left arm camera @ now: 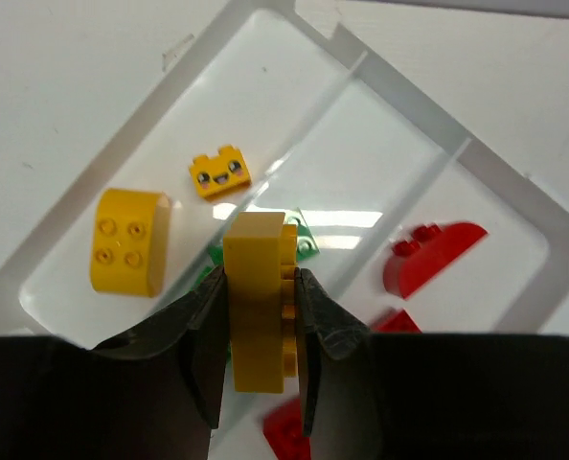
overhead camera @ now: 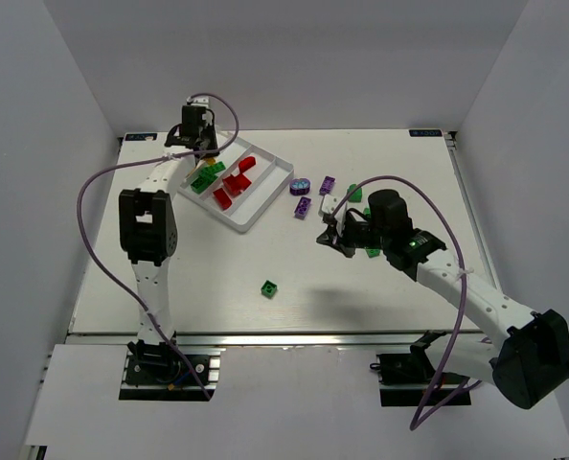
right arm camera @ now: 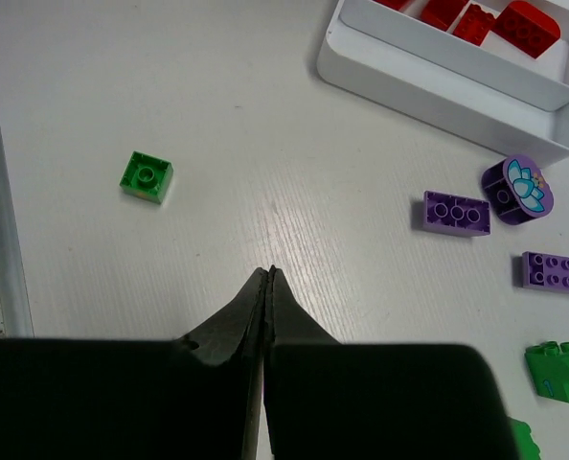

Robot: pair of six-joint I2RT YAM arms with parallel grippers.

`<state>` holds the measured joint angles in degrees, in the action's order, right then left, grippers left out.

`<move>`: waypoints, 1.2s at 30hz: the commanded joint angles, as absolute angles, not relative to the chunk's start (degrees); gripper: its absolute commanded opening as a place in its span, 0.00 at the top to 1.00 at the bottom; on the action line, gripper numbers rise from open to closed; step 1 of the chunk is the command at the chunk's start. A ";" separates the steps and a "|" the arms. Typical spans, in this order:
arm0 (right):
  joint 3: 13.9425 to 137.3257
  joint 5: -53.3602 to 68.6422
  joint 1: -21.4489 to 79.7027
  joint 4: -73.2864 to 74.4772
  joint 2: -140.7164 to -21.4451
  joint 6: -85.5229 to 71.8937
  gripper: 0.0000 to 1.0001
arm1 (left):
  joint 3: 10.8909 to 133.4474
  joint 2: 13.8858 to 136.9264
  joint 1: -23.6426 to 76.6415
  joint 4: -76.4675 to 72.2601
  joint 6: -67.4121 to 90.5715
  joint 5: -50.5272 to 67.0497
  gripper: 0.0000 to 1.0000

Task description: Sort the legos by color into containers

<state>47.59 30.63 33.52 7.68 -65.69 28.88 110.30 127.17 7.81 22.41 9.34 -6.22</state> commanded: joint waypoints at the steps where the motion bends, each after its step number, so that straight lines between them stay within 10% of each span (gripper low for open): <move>1: 49.22 32.25 32.87 7.38 -65.66 28.92 1.00 | 115.66 128.31 7.73 15.39 2.47 -12.03 1.00; 25: 49.48 35.42 27.78 5.01 -69.08 26.72 1.00 | 122.43 138.87 7.38 11.69 -11.51 -22.76 0.85; 30: 49.57 35.95 27.33 5.10 -68.91 26.72 1.00 | 124.63 139.39 7.30 12.04 -11.51 -23.91 0.43; 34: 49.57 36.47 27.33 5.80 -68.64 27.68 1.00 | 125.24 138.43 7.38 12.30 -11.16 -22.86 0.33; 36: 50.18 36.83 27.33 6.68 -68.82 28.21 0.84 | 125.16 137.11 7.38 12.04 -10.29 -22.68 0.32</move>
